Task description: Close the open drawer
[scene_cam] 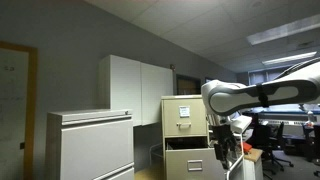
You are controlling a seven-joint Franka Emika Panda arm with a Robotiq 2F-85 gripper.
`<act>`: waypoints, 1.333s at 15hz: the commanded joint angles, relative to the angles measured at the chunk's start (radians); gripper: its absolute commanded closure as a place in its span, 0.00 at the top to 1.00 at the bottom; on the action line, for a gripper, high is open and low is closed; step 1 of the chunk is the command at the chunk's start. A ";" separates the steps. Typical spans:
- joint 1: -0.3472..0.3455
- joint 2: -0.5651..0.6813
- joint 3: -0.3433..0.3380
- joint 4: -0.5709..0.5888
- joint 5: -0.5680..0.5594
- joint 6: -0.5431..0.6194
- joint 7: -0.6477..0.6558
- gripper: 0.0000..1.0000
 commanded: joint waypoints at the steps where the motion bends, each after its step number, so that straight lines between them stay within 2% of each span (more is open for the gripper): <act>1: 0.018 0.001 -0.013 0.003 -0.007 -0.003 0.009 1.00; 9: 0.018 -0.001 -0.013 0.003 -0.007 -0.002 0.009 1.00; 14: 0.033 0.050 -0.012 0.018 0.003 0.049 0.001 1.00; 17: 0.046 0.101 0.024 0.025 -0.011 0.109 0.040 1.00; 18: 0.043 0.120 0.044 0.017 -0.028 0.158 0.081 0.75; 19: 0.041 0.134 0.062 0.004 -0.044 0.226 0.122 0.74; 20: 0.039 0.155 0.079 -0.007 -0.058 0.304 0.165 0.66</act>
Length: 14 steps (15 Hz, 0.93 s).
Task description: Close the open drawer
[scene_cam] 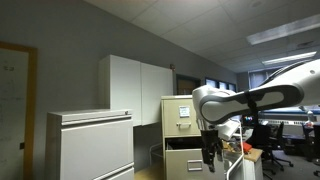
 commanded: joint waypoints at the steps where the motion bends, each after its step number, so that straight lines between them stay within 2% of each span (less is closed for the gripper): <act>1: -0.006 0.087 0.066 -0.015 -0.069 0.209 0.147 0.59; 5: -0.034 0.205 0.130 -0.067 -0.196 0.510 0.313 0.26; 8: -0.106 0.311 0.176 -0.089 -0.415 0.694 0.474 0.03; 9: -0.155 0.340 0.204 -0.089 -0.512 0.752 0.534 0.01; 14: -0.535 0.442 0.434 -0.002 -0.954 0.978 0.765 0.02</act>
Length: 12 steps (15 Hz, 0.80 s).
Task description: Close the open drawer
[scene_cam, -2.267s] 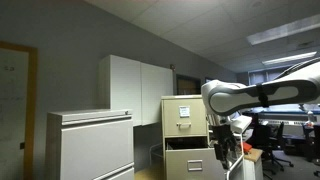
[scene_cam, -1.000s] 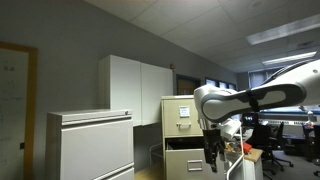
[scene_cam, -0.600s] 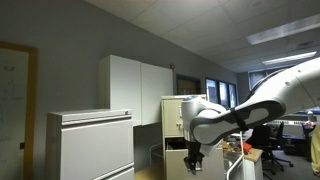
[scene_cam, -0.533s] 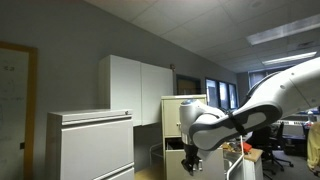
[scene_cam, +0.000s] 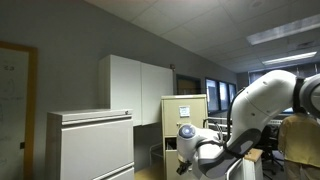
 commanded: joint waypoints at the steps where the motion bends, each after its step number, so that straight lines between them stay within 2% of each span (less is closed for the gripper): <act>1: -0.238 0.073 0.149 0.122 -0.283 0.090 0.153 0.02; 3: -0.339 0.119 0.209 0.211 -0.450 0.097 0.267 0.00; 5: -0.374 0.205 0.225 0.283 -0.600 0.078 0.392 0.00; 9: -0.371 0.376 0.194 0.420 -0.889 -0.017 0.611 0.00; 12: -0.361 0.500 0.174 0.541 -0.975 -0.074 0.655 0.00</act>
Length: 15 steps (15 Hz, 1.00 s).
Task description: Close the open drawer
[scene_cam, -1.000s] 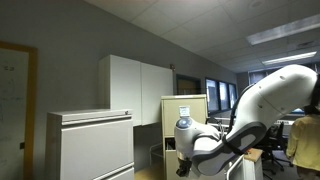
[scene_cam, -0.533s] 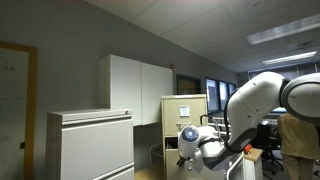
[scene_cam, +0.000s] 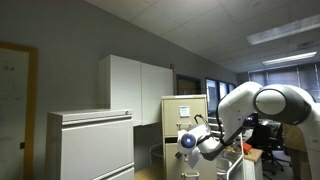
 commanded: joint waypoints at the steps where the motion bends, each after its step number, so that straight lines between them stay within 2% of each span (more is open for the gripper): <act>1: 0.165 0.181 -0.203 0.224 -0.100 -0.058 0.041 0.00; 2: 0.197 0.209 -0.244 0.270 -0.101 -0.055 0.045 0.00; 4: 0.306 0.261 -0.377 0.366 -0.057 -0.040 0.041 0.00; 5: 0.227 0.295 -0.295 0.407 -0.056 -0.067 0.034 0.00; 6: 0.251 0.320 -0.323 0.446 -0.033 -0.073 0.027 0.00; 15: 0.267 0.497 -0.326 0.721 0.033 -0.217 0.016 0.00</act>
